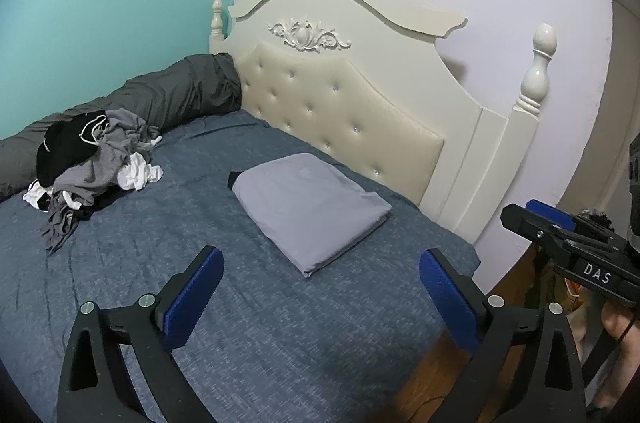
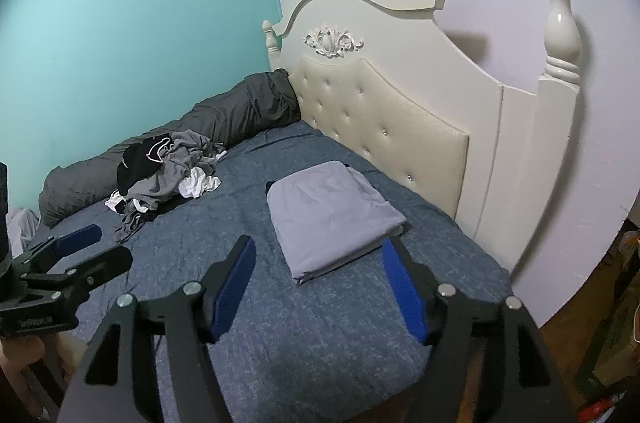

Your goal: Fold clothes

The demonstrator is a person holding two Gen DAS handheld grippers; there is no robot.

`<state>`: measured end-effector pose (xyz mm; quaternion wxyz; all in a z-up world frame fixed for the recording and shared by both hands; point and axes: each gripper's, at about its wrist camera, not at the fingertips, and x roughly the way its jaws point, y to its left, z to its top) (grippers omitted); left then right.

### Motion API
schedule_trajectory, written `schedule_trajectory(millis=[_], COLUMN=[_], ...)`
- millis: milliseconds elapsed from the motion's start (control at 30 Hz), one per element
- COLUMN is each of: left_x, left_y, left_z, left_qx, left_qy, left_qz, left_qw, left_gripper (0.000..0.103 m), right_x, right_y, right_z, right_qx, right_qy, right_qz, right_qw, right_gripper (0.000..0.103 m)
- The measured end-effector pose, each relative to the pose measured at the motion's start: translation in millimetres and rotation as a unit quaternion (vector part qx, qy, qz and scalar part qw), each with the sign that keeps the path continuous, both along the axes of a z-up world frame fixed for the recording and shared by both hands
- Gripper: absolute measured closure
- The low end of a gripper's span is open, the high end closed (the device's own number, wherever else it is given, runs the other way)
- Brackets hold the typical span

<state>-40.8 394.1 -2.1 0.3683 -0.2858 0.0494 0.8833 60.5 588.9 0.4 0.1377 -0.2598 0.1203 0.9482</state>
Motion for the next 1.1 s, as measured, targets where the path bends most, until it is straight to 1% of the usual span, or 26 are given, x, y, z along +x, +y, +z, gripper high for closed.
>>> schedule_trajectory(millis=[267, 367, 433, 700, 1100], left_x=[9, 15, 17, 28, 42], left_y=[-12, -16, -18, -29, -40], left_z=[0, 0, 0, 0, -2], left_qx=[0.002, -0.003, -0.003, -0.003, -0.006], left_qy=[0.004, 0.007, 0.008, 0.009, 0.013], left_qz=[0.008, 0.004, 0.004, 0.008, 0.016], left_qw=[1.0, 1.0, 1.0, 0.9999, 0.9998], left_gripper=[0.0, 0.0, 0.0, 0.0, 0.0], right_x=[16, 22, 25, 39, 55], right_y=[-12, -16, -19, -32, -44], right_z=[-1, -2, -2, -6, -8], right_qx=[-0.002, -0.002, -0.001, 0.012, 0.003], right_qy=[-0.002, -0.002, -0.003, -0.004, 0.005], right_qz=[-0.014, -0.021, -0.024, -0.025, -0.025], right_qw=[1.0, 1.0, 1.0, 1.0, 1.0], right_gripper=[0.028, 0.024, 0.018, 0.014, 0.011])
